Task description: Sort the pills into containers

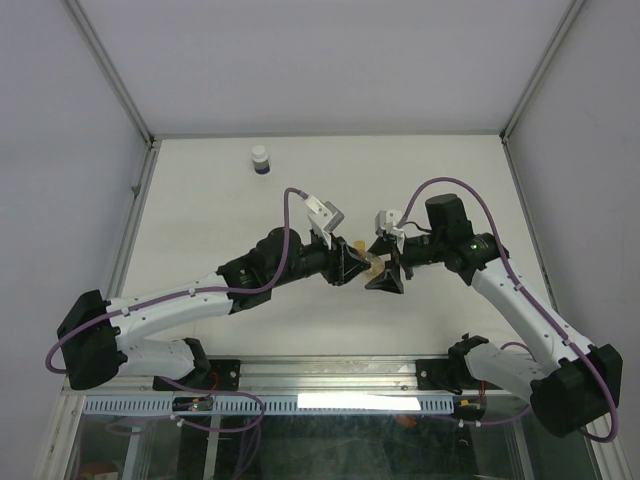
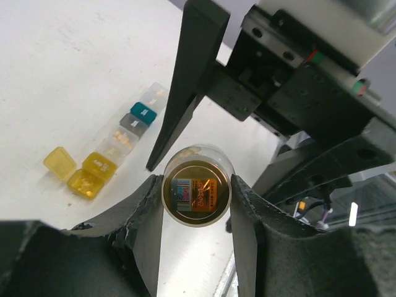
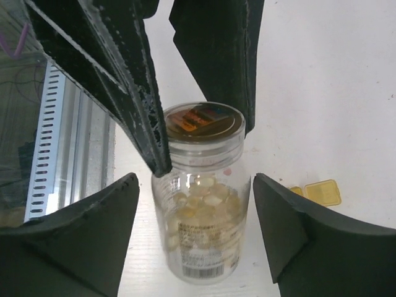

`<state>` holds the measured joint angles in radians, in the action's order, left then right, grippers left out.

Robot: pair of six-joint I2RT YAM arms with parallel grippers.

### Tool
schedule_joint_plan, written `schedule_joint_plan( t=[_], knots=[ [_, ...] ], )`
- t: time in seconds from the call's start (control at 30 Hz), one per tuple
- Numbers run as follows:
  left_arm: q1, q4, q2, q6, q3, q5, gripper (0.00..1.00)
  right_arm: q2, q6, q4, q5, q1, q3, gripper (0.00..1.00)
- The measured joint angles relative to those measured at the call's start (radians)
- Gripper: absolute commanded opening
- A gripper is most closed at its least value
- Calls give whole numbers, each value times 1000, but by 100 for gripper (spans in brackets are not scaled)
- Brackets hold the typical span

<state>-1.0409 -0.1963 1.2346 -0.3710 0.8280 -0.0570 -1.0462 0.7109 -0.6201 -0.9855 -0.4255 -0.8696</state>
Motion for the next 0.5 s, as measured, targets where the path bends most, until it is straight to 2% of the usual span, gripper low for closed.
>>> schedule_joint_plan(
  t=[0.1, 0.3, 0.43, 0.5],
  knots=[
    [16, 40, -9, 23, -1, 4, 0, 0, -17, 3, -1, 0, 0, 97],
    [104, 60, -68, 27, -60, 3, 0, 3, -36, 20, -5, 11, 0, 99],
    [225, 81, -102, 28, -119, 45, 0, 25, -47, 21, -13, 27, 0, 99],
    [326, 100, -107, 21, -149, 83, 0, 35, -52, 24, -18, 31, 0, 99]
  ],
)
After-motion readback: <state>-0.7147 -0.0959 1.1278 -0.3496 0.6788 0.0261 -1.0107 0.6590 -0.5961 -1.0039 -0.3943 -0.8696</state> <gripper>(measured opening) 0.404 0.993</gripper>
